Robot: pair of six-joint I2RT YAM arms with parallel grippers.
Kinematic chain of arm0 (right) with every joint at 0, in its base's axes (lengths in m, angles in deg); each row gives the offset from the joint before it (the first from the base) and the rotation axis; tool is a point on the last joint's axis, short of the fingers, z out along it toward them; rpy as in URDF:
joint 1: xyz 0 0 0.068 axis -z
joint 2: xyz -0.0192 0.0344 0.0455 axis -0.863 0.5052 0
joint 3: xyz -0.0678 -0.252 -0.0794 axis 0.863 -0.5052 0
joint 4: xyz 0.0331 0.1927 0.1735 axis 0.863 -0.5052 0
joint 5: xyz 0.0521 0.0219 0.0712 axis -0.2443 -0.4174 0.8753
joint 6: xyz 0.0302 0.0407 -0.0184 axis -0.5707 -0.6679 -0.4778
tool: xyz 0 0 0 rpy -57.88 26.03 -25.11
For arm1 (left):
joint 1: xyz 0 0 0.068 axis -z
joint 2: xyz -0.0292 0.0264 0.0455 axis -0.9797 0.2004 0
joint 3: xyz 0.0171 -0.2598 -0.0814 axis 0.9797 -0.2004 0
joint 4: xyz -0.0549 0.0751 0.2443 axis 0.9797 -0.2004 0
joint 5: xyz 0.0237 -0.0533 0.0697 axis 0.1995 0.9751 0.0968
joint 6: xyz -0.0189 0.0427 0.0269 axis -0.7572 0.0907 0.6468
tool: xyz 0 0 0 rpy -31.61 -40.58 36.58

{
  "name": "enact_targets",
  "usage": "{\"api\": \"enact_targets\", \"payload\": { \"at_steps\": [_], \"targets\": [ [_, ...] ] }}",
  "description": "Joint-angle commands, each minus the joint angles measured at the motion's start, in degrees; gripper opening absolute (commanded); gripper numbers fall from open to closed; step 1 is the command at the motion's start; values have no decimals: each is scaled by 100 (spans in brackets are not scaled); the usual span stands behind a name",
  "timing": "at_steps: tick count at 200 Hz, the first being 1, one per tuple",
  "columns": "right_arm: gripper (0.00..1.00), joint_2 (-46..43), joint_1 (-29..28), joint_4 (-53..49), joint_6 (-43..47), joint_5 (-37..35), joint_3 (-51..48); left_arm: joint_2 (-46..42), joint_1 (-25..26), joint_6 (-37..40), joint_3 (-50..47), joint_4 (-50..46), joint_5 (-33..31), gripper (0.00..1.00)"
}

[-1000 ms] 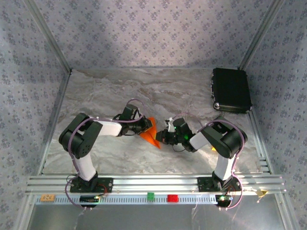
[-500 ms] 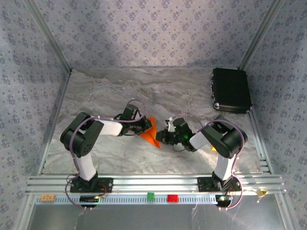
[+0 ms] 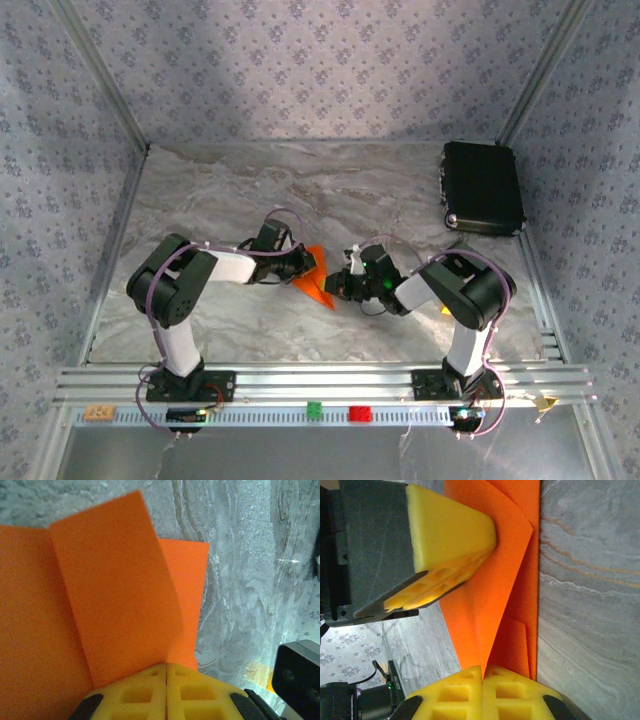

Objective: Fold a paper plane with a square sheet of paper (pick it up from the middle)
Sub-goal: Fourth fold the wing at the center of the table.

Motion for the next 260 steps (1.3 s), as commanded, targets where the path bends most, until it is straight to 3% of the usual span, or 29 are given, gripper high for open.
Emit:
{"api": "enact_targets", "payload": {
  "at_steps": [1,113,171,200,260],
  "targets": [
    [0,126,75,-618,-61,-181,-43,209,-20,87,116,-257,-133,7],
    [16,-444,-148,-1337,193,-227,-117,330,-20,96,75,-284,-90,7],
    [17,-700,-231,-1903,462,-446,-173,337,-19,110,78,-282,-70,7],
    [6,-660,-241,-2046,494,-557,-190,355,-20,105,76,-271,-71,7],
    [16,-813,-257,-2133,471,-529,-230,372,-17,107,75,-266,-62,7]
  ]
}}
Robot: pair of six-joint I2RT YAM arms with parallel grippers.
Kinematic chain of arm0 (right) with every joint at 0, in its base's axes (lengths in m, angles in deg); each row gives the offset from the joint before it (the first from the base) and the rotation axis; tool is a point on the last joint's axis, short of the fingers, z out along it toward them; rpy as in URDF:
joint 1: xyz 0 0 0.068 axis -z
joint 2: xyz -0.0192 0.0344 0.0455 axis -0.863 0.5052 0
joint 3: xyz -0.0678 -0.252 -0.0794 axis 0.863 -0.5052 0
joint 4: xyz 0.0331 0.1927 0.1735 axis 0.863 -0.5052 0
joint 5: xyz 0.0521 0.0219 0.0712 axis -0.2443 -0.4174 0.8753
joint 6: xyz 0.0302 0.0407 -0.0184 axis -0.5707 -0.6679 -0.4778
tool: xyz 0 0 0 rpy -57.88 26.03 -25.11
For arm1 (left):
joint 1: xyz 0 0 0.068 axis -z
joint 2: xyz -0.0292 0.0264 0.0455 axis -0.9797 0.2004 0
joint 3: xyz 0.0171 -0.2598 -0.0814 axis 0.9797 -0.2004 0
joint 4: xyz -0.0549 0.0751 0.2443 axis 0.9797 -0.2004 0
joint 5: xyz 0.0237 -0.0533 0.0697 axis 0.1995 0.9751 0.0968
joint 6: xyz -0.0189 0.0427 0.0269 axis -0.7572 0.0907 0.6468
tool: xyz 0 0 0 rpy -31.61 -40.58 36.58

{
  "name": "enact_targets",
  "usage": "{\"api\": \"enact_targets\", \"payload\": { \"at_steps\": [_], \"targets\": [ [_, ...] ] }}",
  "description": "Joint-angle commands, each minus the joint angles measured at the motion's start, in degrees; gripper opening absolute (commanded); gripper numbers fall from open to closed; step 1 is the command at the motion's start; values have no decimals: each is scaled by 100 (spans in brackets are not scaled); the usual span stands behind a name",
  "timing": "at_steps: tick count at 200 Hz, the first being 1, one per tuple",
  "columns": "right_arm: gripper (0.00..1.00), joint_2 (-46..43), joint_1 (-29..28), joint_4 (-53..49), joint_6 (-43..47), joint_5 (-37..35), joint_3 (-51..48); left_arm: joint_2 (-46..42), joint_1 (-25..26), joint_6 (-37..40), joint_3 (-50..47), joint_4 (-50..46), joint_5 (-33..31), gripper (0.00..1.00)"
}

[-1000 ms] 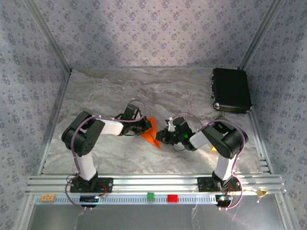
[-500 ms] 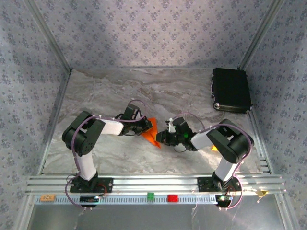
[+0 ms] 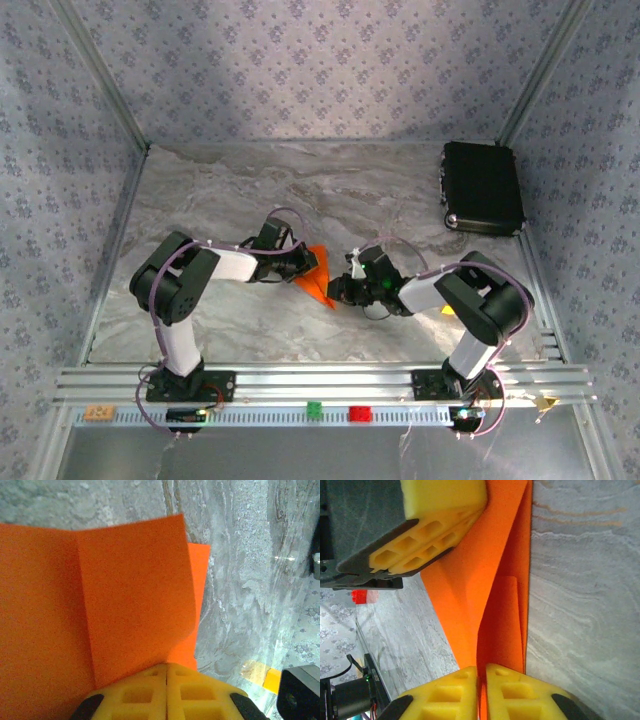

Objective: Fold a paper plane with a square sheet of paper (pick it up from the middle)
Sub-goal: Fourth fold the wing at the center of the table.

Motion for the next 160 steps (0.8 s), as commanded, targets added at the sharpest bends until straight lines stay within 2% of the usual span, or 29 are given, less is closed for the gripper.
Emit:
{"api": "enact_targets", "payload": {
  "at_steps": [1,61,95,121,136,160],
  "targets": [
    [16,-71,-41,-768,106,-132,-213,241,-18,105,-34,-299,-194,7],
    [19,-397,-224,-1471,431,-534,-224,244,-28,94,-34,-297,-194,7],
    [7,-234,-271,-1431,426,-481,-197,255,-27,87,-38,-293,-185,7],
    [5,-255,-282,-1408,328,-553,-262,236,-28,86,-43,-287,-194,7],
    [6,-327,-264,-1416,331,-542,-287,228,-25,85,-52,-287,-192,7],
    [15,-505,-264,-1568,360,-557,-290,212,-25,92,-47,-303,-199,7]
  ]
}}
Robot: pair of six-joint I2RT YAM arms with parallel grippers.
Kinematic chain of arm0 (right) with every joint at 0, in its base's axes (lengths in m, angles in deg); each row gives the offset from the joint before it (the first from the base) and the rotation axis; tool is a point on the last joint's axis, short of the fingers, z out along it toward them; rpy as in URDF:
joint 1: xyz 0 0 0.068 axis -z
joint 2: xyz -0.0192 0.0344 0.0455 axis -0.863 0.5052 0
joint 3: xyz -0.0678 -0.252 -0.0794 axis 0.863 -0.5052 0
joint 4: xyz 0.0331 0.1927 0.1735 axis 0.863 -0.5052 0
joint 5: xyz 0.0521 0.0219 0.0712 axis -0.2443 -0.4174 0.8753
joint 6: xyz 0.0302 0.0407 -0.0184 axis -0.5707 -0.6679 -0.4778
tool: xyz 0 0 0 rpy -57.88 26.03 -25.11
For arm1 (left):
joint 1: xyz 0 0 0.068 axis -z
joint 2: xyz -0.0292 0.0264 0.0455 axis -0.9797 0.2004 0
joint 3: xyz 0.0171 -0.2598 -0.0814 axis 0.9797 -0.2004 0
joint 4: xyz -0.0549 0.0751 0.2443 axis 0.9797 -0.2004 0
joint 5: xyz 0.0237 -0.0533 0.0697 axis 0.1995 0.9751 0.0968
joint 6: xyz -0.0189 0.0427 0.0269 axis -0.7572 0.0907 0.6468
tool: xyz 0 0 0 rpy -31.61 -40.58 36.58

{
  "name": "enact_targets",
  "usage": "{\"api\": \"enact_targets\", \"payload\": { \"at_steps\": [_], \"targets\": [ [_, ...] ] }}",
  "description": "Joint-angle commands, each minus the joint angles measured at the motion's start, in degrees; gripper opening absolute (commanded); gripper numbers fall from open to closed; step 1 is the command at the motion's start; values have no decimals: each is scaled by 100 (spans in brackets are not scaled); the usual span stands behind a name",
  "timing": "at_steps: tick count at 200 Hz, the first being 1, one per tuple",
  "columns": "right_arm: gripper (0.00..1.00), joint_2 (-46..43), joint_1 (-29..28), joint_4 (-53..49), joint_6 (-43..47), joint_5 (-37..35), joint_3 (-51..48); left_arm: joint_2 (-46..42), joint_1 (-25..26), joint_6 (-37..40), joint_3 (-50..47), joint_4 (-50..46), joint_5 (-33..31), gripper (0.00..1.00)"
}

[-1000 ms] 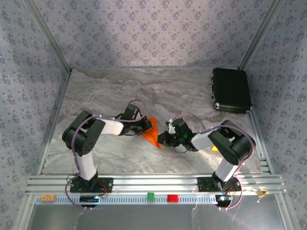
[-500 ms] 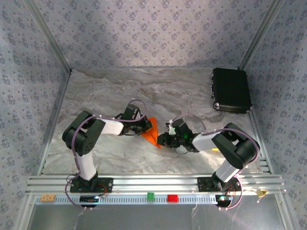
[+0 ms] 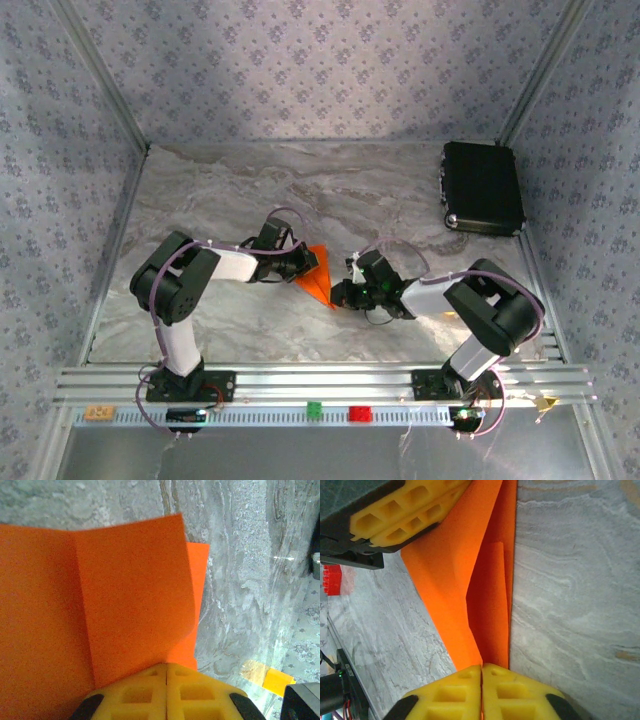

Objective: Fold a paper plane with a square sheet of paper (pick it up from the middle)
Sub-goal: Fourth fold the wing at the center of the table.

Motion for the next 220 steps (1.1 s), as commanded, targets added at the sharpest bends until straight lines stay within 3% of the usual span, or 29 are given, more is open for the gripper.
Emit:
{"api": "enact_targets", "payload": {
  "at_steps": [1,22,67,92,107,126,174,191,220],
  "targets": [
    [15,-87,-54,-868,34,-116,-222,200,-27,93,-50,-332,-201,7],
    [17,-170,-50,-963,56,-156,-259,199,-23,94,-52,-332,-193,7],
    [4,-65,-89,-837,17,-94,-342,198,-23,86,-58,-323,-201,7],
    [5,-115,-85,-866,-9,-146,-369,195,-24,85,-69,-325,-199,7],
    [11,-200,-88,-908,-14,-147,-367,190,-21,92,-72,-325,-199,7],
    [13,-312,-94,-1024,3,-173,-375,182,-19,85,-70,-323,-196,7],
    [2,-163,-148,-869,-42,-74,-439,182,-20,85,-77,-315,-198,7],
    [4,-285,-147,-925,-63,-127,-433,181,-14,79,-86,-312,-201,7],
    [15,-797,-60,-1159,-47,-177,-305,173,-19,80,-105,-297,-191,7]
  ]
}}
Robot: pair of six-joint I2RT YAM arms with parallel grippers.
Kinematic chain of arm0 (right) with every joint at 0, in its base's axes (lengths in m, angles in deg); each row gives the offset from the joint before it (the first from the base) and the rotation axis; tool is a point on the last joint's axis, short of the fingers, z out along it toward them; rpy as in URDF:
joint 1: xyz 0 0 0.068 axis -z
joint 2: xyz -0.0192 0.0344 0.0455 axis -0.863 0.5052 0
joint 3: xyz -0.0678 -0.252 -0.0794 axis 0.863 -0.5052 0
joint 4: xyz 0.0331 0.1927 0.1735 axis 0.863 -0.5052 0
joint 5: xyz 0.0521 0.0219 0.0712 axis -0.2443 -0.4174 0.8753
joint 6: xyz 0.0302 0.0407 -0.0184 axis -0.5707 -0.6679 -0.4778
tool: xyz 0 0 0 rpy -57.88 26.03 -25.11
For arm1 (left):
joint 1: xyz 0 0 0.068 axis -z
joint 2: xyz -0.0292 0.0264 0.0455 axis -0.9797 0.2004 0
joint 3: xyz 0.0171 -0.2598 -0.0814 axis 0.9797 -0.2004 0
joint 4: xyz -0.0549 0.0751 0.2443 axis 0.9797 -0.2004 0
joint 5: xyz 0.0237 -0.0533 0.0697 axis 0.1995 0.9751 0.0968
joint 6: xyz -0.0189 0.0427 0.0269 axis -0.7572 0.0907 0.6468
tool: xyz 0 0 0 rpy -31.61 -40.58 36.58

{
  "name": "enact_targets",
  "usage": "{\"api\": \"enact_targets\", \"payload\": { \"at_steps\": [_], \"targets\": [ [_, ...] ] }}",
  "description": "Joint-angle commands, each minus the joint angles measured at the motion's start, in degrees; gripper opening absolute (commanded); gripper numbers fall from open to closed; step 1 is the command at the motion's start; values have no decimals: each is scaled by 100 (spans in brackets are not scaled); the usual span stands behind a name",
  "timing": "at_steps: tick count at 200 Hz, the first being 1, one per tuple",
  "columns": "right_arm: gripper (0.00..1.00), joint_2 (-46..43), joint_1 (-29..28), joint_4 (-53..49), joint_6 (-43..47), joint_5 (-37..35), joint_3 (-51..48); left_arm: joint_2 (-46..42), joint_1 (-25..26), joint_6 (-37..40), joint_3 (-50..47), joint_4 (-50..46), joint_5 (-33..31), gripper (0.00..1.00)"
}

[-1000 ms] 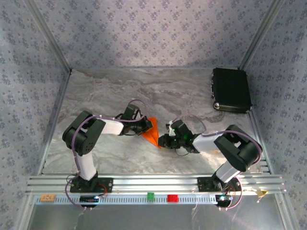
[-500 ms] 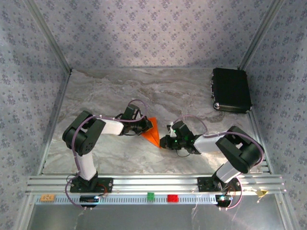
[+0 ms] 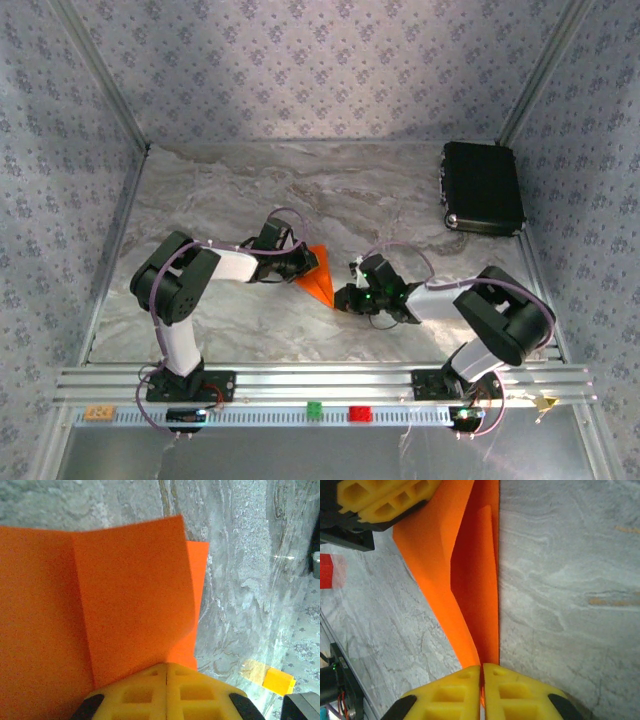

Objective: Fold a paper plane with a square sheet of paper (pick it up from the middle)
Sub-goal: Fourth fold the wing at the center of the table.

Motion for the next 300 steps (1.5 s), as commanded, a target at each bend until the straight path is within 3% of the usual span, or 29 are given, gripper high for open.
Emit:
{"api": "enact_targets", "payload": {
  "at_steps": [1,25,48,77,170,223,300],
  "targets": [
    [15,-374,22,-784,1,-66,-77,173,-24,85,-105,-299,-197,7],
    [20,-795,129,-1177,156,-112,238,169,-20,87,-105,-283,-191,7],
    [16,-892,163,-1389,397,11,624,166,-23,92,-105,-287,-193,7],
    [4,-385,122,-1358,551,319,1165,186,-8,87,-100,-279,-185,7],
    [0,1018,-162,-1966,864,-42,2340,217,-11,93,-78,-295,-163,7],
    [0,1233,-140,-2018,822,-227,2098,226,-16,103,-83,-320,-168,7],
    [0,1149,-31,-960,284,27,1139,261,-24,143,-87,-356,-198,6]
  ]
}}
